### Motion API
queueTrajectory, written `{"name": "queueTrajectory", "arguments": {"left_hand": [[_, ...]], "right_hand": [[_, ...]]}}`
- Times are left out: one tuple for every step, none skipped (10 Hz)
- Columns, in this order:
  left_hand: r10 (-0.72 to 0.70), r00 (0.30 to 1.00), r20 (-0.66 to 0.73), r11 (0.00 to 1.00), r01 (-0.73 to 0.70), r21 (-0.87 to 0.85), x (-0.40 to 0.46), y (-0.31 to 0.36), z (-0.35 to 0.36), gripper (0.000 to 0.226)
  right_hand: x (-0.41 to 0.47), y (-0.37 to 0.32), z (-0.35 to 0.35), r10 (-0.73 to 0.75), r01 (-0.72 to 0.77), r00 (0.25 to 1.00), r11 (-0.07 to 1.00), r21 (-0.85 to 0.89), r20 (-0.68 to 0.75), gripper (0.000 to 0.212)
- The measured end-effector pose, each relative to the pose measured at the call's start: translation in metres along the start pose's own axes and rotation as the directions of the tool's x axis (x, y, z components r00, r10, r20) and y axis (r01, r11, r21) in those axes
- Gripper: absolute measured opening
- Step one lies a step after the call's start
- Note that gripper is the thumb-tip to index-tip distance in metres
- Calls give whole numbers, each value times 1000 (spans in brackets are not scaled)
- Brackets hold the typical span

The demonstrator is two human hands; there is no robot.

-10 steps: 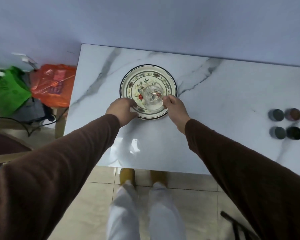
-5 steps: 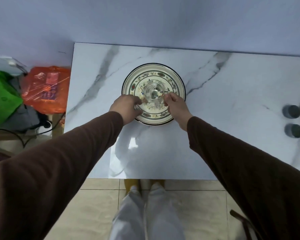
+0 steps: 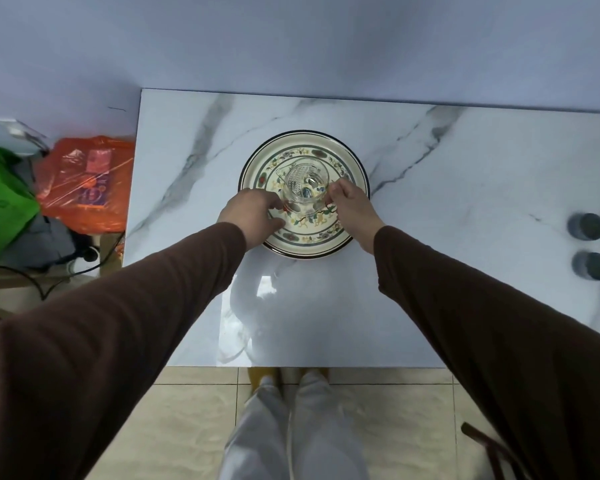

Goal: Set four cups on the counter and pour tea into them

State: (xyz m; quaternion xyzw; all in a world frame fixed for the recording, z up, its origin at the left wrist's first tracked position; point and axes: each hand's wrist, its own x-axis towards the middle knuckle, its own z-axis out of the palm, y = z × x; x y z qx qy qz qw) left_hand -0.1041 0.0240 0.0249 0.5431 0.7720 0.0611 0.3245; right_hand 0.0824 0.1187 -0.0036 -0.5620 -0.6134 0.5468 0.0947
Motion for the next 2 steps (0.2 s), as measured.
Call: {"name": "queueTrajectory", "arguments": {"left_hand": [[7,1000,-2,1000,-7,3,-1,2,1,35],[-27,1000,17,1000,26,11,-1,-1,4,36]], "right_hand": [[2,2,3,-16,16,1000,1000,2,-10,32],[0,7,4,42,-42,998,999,16,-45,26]]}}
